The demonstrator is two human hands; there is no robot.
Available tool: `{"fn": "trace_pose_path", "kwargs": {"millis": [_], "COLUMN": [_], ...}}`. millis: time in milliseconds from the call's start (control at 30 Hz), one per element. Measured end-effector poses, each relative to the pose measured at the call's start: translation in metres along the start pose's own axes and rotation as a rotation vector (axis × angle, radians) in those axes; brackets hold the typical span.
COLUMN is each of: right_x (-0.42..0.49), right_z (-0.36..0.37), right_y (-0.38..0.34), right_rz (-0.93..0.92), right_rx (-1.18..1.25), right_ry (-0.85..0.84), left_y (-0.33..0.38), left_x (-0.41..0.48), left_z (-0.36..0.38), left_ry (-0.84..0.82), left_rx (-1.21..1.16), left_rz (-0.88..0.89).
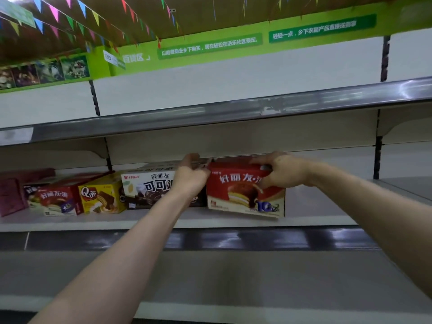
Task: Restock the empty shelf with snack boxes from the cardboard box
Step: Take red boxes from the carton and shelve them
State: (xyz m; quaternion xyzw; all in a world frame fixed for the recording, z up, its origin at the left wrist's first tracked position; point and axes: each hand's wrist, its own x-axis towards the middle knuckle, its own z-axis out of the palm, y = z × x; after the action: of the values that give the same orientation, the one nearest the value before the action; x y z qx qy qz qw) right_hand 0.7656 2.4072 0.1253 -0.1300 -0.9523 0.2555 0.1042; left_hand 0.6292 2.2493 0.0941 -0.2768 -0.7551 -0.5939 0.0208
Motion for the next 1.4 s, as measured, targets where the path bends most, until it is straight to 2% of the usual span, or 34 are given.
{"fn": "trace_pose_path", "kwargs": {"millis": [67, 200, 333, 500, 600, 700, 800, 900, 1133, 1400], "right_x": [0.010, 0.023, 0.013, 0.010, 0.010, 0.007, 0.006, 0.008, -0.002, -0.020], "right_z": [0.012, 0.021, 0.026, 0.038, 0.044, 0.051, 0.063, 0.068, 0.055, 0.041], "right_y": [0.002, 0.012, 0.021, 0.029, 0.029, 0.032, 0.037, 0.038, 0.031, 0.024], "right_rz": [0.007, 0.004, 0.002, 0.079, 0.083, 0.068, 0.074, 0.085, 0.120, 0.035], "right_rx": [-0.136, -0.380, -0.481, -0.581, -0.647, -0.717, -0.709, -0.697, -0.706, -0.714], "right_ry": [-0.004, 0.211, 0.372, 0.348, 0.413, 0.439, 0.393, 0.417, 0.392, 0.436], "left_y": [0.001, -0.001, -0.009, -0.004, 0.003, 0.002, -0.002, 0.000, 0.013, 0.036], "left_x": [-0.006, -0.011, -0.007, -0.006, -0.006, -0.011, -0.012, -0.012, -0.016, -0.026], "left_z": [0.007, 0.020, 0.034, 0.053, 0.065, 0.077, 0.084, 0.088, 0.085, 0.095], "left_ry": [-0.026, -0.182, -0.116, -0.081, -0.127, -0.176, -0.154, -0.130, -0.160, -0.148], "left_rx": [0.129, 0.503, 0.670, 1.009, 1.197, 1.244, 1.292, 1.334, 1.363, 1.332], "left_rz": [0.064, 0.105, 0.167, 0.237, 0.328, 0.376, 0.358, 0.346, 0.347, 0.359]}}
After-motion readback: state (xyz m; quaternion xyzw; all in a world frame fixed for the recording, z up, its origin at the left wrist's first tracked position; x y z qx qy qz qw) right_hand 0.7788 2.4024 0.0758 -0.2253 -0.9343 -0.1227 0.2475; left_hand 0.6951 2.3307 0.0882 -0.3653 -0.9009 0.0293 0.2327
